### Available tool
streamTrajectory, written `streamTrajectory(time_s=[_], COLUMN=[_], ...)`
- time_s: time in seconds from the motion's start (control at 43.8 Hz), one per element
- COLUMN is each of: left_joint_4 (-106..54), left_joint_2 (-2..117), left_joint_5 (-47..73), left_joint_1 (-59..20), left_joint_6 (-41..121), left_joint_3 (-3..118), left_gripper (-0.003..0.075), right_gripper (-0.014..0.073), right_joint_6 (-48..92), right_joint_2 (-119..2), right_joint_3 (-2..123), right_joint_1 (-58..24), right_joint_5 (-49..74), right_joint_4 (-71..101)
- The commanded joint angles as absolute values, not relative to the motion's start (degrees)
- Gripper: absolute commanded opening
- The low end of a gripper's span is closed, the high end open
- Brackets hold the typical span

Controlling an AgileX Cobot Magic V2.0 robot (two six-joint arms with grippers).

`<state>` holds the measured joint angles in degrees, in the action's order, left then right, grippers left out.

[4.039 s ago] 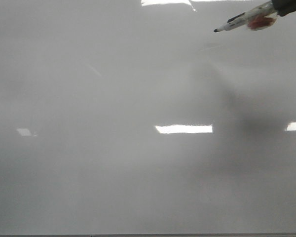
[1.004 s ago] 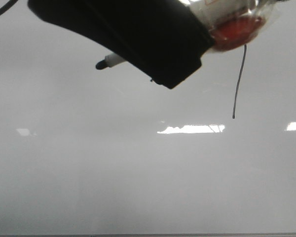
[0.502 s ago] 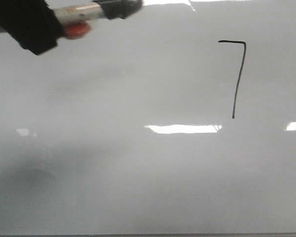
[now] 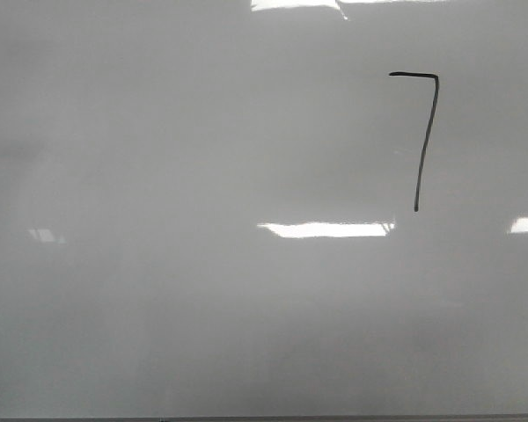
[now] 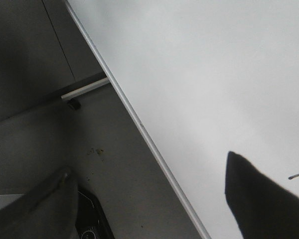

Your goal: Write number 7 on whiteboard

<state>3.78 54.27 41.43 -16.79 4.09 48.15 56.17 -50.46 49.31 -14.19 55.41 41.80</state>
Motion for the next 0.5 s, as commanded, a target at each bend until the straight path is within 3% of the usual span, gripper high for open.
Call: streamTrajectory(time_s=[0.0, 0.114, 0.251, 0.479], left_joint_4=[-9.23, -15.68, -18.83, -18.83], left_joint_2=[53.07, 52.95, 53.95, 60.44], left_joint_5=[30.26, 17.2, 2.12, -6.44], left_joint_1=[-8.94, -2.55, -1.21, -1.89], left_joint_6=[13.26, 13.28, 13.28, 13.28], left_joint_3=[46.28, 40.92, 35.07, 32.9], left_gripper=[0.0027, 0.0027, 0.0027, 0.0027], right_gripper=[0.0622, 0.0622, 0.0622, 0.0622], right_joint_6=[56.34, 56.34, 56.34, 56.34], right_joint_2=[-50.06, -50.06, -50.06, -50.06], right_joint_3=[51.14, 51.14, 51.14, 51.14], right_joint_1=[-13.87, -13.87, -13.87, -13.87], right_joint_5=[53.97, 54.22, 54.34, 54.34], right_joint_4=[44.03, 44.09, 44.4, 44.53])
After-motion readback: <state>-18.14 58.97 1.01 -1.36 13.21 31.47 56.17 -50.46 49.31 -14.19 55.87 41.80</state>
